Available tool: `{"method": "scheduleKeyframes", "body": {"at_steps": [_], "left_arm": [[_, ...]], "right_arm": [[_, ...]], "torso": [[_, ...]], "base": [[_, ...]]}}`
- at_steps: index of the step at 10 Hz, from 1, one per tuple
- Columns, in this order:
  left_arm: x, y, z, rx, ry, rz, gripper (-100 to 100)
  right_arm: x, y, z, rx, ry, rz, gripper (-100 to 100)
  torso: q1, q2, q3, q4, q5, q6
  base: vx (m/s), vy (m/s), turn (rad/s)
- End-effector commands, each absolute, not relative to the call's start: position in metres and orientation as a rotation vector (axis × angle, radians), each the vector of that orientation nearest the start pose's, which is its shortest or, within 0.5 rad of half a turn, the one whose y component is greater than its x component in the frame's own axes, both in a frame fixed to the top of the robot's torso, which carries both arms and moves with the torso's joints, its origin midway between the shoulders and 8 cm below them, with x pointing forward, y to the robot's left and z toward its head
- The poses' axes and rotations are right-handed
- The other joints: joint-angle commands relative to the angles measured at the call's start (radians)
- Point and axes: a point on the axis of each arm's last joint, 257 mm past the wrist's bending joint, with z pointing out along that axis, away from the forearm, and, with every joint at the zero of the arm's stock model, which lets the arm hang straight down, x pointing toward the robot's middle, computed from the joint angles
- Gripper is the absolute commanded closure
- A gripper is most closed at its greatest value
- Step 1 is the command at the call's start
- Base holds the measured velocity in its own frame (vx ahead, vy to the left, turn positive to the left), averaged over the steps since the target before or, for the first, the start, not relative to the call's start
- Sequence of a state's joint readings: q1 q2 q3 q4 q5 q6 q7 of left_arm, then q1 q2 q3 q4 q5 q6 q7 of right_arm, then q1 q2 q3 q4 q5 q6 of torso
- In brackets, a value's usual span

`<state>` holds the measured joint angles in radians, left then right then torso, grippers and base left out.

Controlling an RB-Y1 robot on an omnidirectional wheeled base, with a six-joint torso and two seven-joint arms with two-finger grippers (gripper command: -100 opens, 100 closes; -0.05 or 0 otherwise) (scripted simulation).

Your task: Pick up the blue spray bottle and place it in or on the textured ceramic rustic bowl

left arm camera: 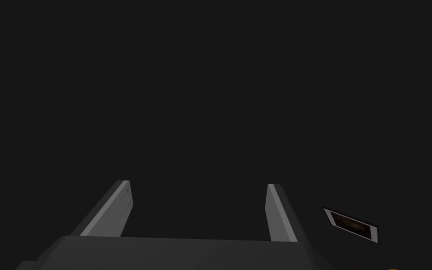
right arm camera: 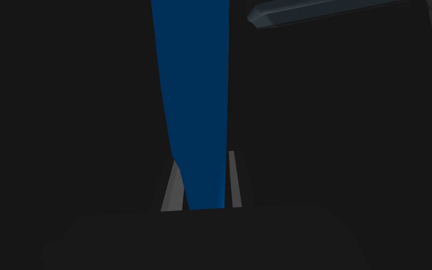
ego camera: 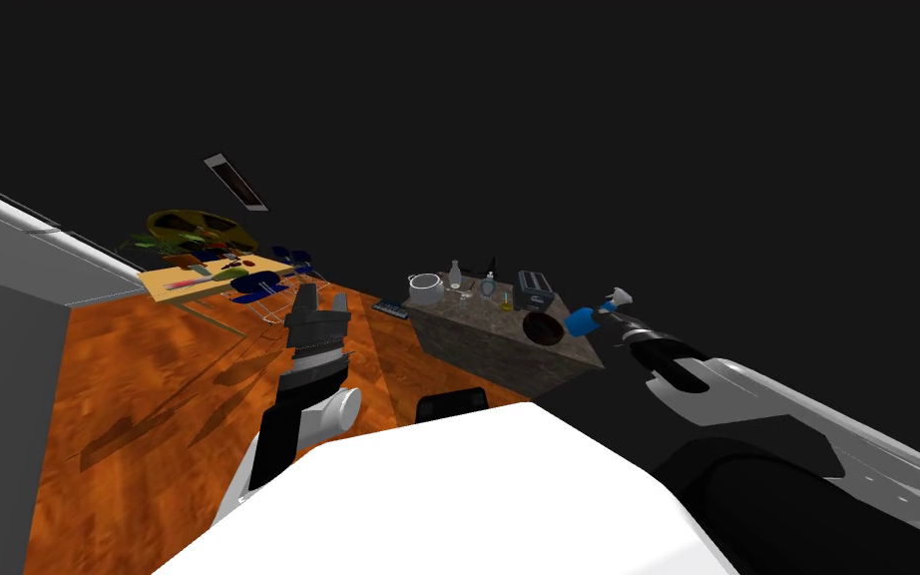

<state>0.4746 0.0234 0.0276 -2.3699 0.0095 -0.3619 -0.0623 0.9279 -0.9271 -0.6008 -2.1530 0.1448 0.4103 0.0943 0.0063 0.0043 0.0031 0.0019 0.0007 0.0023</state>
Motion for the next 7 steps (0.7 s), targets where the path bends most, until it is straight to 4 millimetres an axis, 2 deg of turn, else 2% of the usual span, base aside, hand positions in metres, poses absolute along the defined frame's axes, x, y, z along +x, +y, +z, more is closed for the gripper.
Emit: {"method": "scheduleKeyframes", "body": {"at_steps": [1, 7], "left_arm": [[0.348, 0.284, 0.047, -0.639, 0.655, -1.227, 0], [0.348, 0.284, 0.047, -0.639, 0.655, -1.227, 0]], "right_arm": [[0.304, -0.614, -0.082, 0.540, 1.678, -0.315, 100], [0.323, -0.578, -0.081, 0.380, 1.758, -0.321, 100]], "torso": [[0.000, 0.000, 0.000, 0.000, 0.000, 0.000], [0.005, -0.013, -0.009, -0.005, 0.002, -0.003]], "base": [[0.022, 0.098, -0.116], [0.091, 0.108, -0.076]]}}
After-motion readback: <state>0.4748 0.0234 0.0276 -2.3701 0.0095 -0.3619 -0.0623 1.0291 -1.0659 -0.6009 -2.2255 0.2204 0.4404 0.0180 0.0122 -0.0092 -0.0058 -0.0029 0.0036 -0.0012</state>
